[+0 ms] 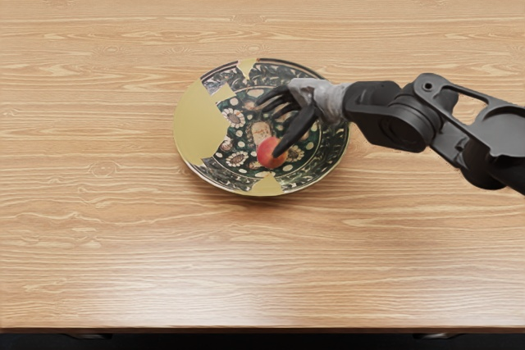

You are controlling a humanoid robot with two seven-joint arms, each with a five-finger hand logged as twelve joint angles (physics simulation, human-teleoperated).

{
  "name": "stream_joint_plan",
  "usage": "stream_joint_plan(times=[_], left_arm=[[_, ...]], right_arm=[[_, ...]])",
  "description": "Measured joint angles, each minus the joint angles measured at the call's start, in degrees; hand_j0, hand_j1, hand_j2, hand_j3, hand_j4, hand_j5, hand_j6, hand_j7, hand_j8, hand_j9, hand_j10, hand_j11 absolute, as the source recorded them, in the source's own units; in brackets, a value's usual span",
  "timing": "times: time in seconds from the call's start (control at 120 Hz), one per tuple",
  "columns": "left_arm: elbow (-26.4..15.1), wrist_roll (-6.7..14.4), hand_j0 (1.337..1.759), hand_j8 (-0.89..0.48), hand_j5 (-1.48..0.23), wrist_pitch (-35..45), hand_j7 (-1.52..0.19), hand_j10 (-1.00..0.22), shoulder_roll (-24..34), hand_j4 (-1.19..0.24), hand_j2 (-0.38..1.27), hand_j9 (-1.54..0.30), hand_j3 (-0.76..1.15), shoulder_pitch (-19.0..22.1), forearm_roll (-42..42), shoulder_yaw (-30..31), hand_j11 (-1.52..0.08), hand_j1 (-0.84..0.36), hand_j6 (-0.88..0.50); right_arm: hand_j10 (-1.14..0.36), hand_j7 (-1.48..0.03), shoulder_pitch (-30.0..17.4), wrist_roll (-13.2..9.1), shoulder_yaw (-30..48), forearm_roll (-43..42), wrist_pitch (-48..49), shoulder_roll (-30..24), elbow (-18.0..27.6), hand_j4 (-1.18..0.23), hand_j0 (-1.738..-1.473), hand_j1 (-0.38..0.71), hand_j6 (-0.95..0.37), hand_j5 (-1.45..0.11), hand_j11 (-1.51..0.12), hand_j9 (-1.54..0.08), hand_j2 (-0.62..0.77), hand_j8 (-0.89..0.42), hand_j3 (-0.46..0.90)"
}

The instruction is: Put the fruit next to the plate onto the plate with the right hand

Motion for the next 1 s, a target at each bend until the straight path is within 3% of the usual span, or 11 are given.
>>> stream_joint_plan(times=[0.2, 0.333, 0.417, 0.55, 0.65, 0.842, 1.0], left_arm=[[0.0, 0.0, 1.658, 0.00, 0.00, 0.0, 0.00, 0.00, 0.0, 0.00, 0.00, 0.00, 0.00, 0.0, 0.0, 0.1, 0.00, 0.35, 0.00], [0.0, 0.0, 1.658, 0.00, 0.00, 0.0, 0.00, 0.00, 0.0, 0.00, 0.00, 0.00, 0.00, -0.1, 0.0, 0.0, 0.00, 0.35, 0.00], [0.0, 0.0, 1.658, 0.00, 0.00, 0.0, 0.00, 0.00, 0.0, 0.00, 0.00, 0.00, 0.00, -0.1, 0.0, 0.1, 0.00, 0.35, 0.00], [0.0, 0.0, 1.658, 0.00, 0.00, 0.0, 0.00, 0.00, 0.0, 0.00, 0.00, 0.00, 0.00, 0.1, 0.0, 0.1, 0.00, 0.35, 0.00], [0.0, 0.0, 1.658, 0.00, 0.00, 0.0, 0.00, 0.00, 0.0, 0.00, 0.00, 0.00, 0.00, 0.1, 0.0, 0.1, 0.00, 0.35, 0.00], [0.0, 0.0, 1.658, 0.00, 0.00, 0.0, 0.00, 0.00, 0.0, 0.00, 0.00, 0.00, 0.00, 0.1, 0.0, 0.1, 0.00, 0.35, 0.00], [0.0, 0.0, 1.658, 0.00, 0.00, 0.0, 0.00, 0.00, 0.0, 0.00, 0.00, 0.00, 0.00, 0.4, 0.1, 0.1, 0.00, 0.35, 0.00]], right_arm=[[-0.11, -0.18, -2.2, 0.0, 10.9, 8.6, 20.6, -5.5, 0.1, -0.14, -1.657, -0.22, -0.11, -0.19, -0.18, -0.18, 0.01, -0.09, 0.00], [-0.07, -0.11, -9.6, 0.0, 17.5, 14.8, 29.4, -7.2, 0.2, -0.09, -1.658, -0.27, -0.07, -0.11, -0.11, -0.11, 0.00, -0.06, 0.00], [-0.06, -0.09, -15.9, 0.8, 23.1, 16.0, 31.3, -8.9, 0.1, -0.07, -1.658, -0.28, -0.06, -0.09, -0.09, -0.09, 0.00, -0.05, 0.00], [-0.04, -0.07, -28.5, 1.7, 39.8, 17.5, 32.4, -10.3, -0.1, -0.05, -1.658, -0.30, -0.05, -0.07, -0.07, -0.07, 0.00, -0.04, 0.00], [-0.04, -0.05, -36.0, 1.8, 48.2, 19.8, 32.6, -12.8, -1.0, -0.04, -1.658, -0.30, -0.04, -0.05, -0.05, -0.05, 0.00, -0.04, 0.00], [-0.03, -0.04, -41.9, 1.9, 53.3, 22.1, 32.8, -17.6, -4.1, -0.03, -1.658, -0.31, -0.03, -0.04, -0.04, -0.04, 0.00, -0.03, 0.00], [-0.03, -0.04, -43.8, 1.9, 54.0, 23.4, 32.8, -21.0, -7.5, -0.03, -1.658, -0.32, -0.03, -0.04, -0.04, -0.04, 0.00, -0.03, 0.00]])
